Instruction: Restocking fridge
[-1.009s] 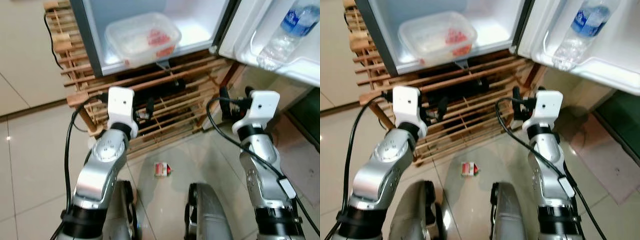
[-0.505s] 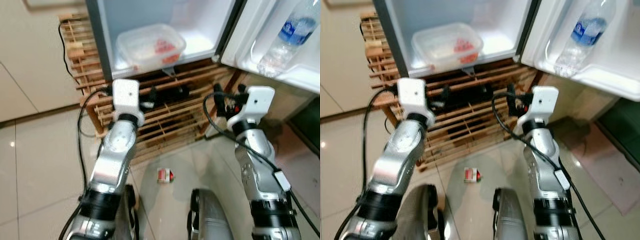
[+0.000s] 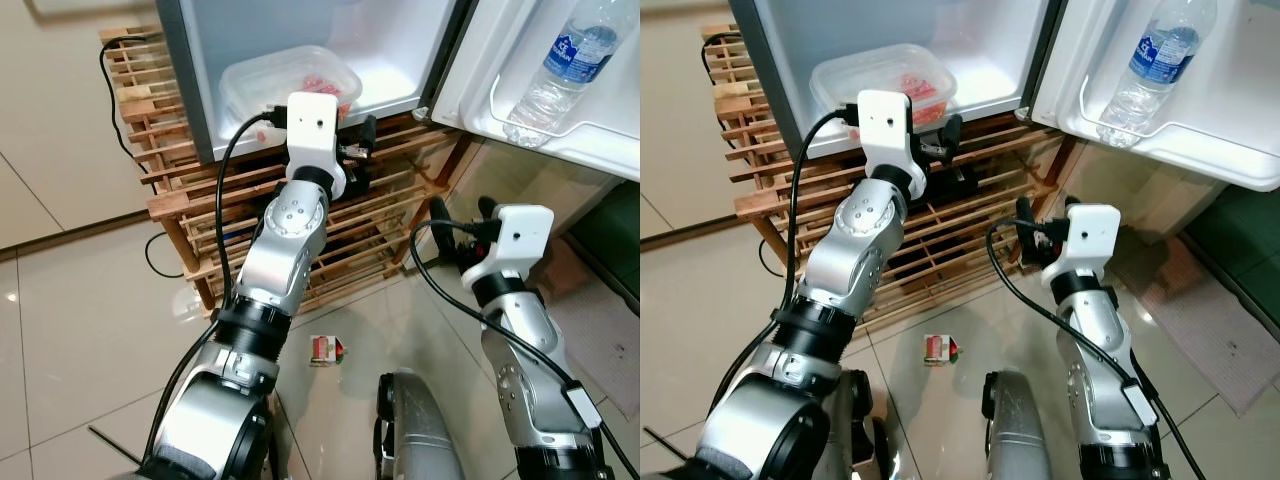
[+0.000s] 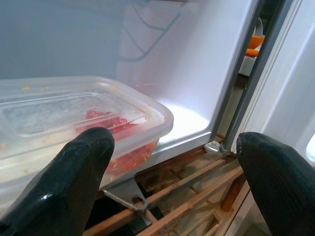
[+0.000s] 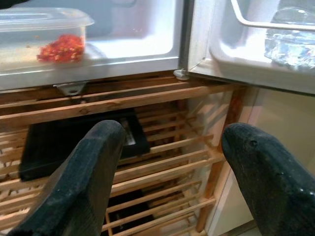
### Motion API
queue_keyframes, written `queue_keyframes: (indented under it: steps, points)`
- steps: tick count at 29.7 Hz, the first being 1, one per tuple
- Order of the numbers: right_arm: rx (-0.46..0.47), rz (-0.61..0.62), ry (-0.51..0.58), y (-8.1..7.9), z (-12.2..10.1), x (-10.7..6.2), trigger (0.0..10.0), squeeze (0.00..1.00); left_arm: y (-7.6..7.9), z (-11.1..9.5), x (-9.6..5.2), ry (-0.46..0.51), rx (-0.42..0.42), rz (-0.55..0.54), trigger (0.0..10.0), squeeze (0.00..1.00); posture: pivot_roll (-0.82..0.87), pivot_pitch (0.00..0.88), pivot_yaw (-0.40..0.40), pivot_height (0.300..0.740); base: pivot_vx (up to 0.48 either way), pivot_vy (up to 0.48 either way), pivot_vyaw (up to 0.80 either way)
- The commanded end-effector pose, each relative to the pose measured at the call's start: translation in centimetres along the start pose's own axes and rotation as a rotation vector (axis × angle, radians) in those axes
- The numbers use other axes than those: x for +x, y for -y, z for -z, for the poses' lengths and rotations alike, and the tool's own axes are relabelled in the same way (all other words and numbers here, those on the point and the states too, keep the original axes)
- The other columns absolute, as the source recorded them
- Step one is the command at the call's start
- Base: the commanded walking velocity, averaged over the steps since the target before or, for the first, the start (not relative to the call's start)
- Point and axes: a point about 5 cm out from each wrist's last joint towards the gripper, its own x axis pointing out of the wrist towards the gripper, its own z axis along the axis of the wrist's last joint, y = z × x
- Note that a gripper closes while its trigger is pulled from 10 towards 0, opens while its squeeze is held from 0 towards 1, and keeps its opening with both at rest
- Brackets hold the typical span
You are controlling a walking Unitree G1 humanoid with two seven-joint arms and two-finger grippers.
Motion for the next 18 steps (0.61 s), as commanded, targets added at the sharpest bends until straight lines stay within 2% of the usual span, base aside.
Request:
queue_keyframes:
  steps: [1, 9, 13, 15, 18]
  points:
    - [0.018, -0.011, -0.004, -0.1, -0.4, -0.5, 10.0, 0.00, 0.9, -0.3, 0.4, 0.008, -0.019, 0.024, 10.0, 0.00, -0.07, 0.224, -0.047, 0.619, 0.000, 0.000, 0.00]
    - [0.033, -0.195, -0.048, -1.3, -1.5, -3.0, 10.0, 0.00, -0.3, 0.7, 1.4, 0.001, 0.002, -0.035, 10.0, 0.00, -0.11, 0.259, -0.060, 0.619, 0.000, 0.000, 0.00]
    - [0.031, -0.230, -0.059, -1.4, -1.9, -3.5, 10.0, 0.00, -0.5, 0.8, 1.6, 0.004, 0.005, -0.043, 10.0, 0.00, -0.12, 0.265, -0.066, 0.619, 0.000, 0.000, 0.00]
    - [0.024, -0.311, -0.067, -1.9, -2.7, -4.1, 10.0, 0.00, -0.7, 0.9, 1.9, 0.006, 0.008, -0.060, 10.0, 0.00, -0.13, 0.269, -0.067, 0.619, 0.000, 0.000, 0.00]
    - [0.029, -0.332, -0.061, -2.4, -3.3, -4.3, 10.0, 0.00, -0.8, 0.6, 2.1, 0.017, 0.006, -0.071, 10.0, 0.00, -0.14, 0.272, -0.067, 0.619, 0.000, 0.000, 0.00]
